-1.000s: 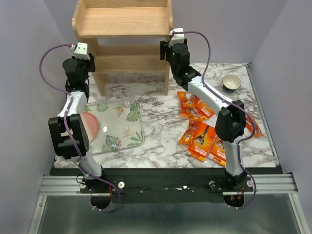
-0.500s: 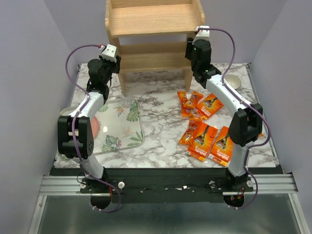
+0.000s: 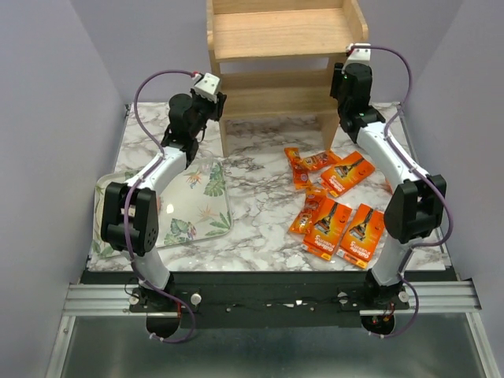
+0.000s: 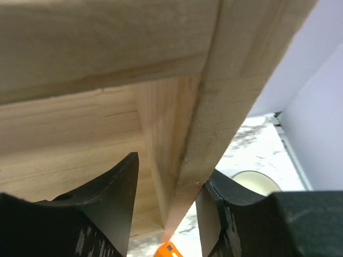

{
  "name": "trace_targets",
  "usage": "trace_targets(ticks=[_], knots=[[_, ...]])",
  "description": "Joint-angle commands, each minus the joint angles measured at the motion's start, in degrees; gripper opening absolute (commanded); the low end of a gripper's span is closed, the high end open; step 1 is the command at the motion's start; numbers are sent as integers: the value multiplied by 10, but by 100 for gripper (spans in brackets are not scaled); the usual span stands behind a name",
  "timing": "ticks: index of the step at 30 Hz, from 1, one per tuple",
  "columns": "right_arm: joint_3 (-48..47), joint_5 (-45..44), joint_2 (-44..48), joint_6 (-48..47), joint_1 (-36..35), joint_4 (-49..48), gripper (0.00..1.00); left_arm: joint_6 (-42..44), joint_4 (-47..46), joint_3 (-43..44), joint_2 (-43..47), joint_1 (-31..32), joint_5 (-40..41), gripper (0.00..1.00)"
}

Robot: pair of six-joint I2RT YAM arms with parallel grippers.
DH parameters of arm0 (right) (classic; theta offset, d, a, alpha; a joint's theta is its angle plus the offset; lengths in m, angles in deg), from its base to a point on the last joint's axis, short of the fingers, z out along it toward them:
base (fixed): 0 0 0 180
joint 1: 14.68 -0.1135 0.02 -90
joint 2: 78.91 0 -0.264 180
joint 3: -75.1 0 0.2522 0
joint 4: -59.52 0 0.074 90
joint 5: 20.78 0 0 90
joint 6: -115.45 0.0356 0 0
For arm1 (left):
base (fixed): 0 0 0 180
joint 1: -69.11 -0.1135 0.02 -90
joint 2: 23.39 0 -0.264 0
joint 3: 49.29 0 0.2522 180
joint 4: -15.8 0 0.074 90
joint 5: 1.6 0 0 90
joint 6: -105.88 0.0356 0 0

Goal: Place and organize the shaving razors onto the shelf

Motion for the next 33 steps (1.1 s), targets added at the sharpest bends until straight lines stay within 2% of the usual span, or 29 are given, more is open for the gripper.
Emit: trace_targets(ticks=[1, 13, 18, 22, 25, 26, 27, 29, 31, 33], knots=[[50, 46, 39, -19, -3, 37, 53, -18, 33, 13, -6, 81, -195, 41], [165, 70, 115, -40, 46, 43, 53, -18, 72, -27, 51, 101, -206, 41], [159, 72, 107, -48, 56, 55, 55, -21, 80, -48, 72, 114, -201, 41], [141, 79, 98, -82, 59, 59, 58, -27, 135, -66, 104, 115, -183, 42], [139, 96, 120, -93, 60, 76, 70, -19, 170, -118, 171, 114, -159, 47], [143, 101, 129, -94, 59, 90, 80, -16, 175, -139, 194, 114, -159, 49], [148, 101, 138, -92, 60, 105, 85, -11, 183, -177, 240, 114, -158, 55], [155, 106, 168, -71, 60, 176, 94, -10, 217, -208, 283, 114, -154, 59], [177, 122, 206, -60, 59, 222, 100, -15, 261, -244, 330, 114, -151, 61], [205, 149, 238, -62, 59, 274, 100, -18, 281, -281, 365, 114, -159, 62]])
